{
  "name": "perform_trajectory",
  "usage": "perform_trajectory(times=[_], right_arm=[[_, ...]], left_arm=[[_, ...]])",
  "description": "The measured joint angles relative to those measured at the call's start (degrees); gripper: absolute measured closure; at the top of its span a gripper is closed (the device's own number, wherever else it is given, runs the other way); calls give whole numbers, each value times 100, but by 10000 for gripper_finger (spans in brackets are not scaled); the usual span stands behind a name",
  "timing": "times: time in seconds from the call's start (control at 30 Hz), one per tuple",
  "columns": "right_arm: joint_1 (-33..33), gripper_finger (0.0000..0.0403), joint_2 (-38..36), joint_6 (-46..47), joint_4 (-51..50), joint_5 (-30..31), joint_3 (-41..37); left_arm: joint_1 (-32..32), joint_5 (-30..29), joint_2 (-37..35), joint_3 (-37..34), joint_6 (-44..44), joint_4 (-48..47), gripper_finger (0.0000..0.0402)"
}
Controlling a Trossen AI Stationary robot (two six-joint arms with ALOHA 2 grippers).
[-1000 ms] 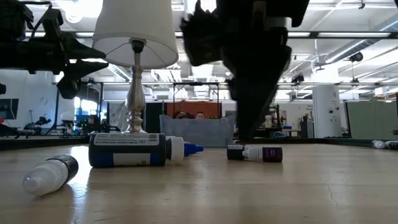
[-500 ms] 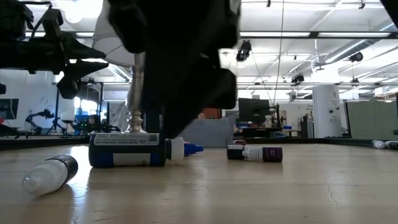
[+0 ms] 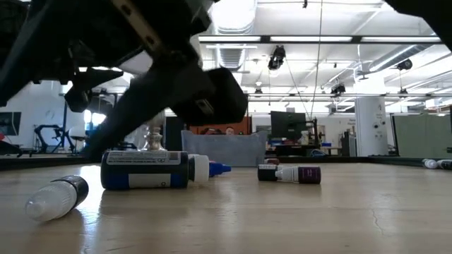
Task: Pick & Place food coloring
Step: Put the small red food coloring bottle into the bin
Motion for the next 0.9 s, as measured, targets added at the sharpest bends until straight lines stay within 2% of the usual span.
perform_trajectory(times=[0.27, 0.4, 0.57, 0.73, 0.9], right_arm=[[26, 232, 103, 849, -228, 195, 99], [11, 232, 108, 1529, -177, 458, 91], [59, 232, 160, 2322, -23, 487, 90], [83, 232, 185, 2581, 3, 553, 88], [48, 232, 195, 2800, -84, 944, -8]], left_arm=[[1, -2, 2, -1, 0, -2, 316], [-2, -2, 2, 0, 0, -2, 316], [-2, 1, 0, -1, 0, 0, 317], [0, -2, 1, -1, 0, -1, 317], [-1, 0, 2, -1, 0, -2, 316]])
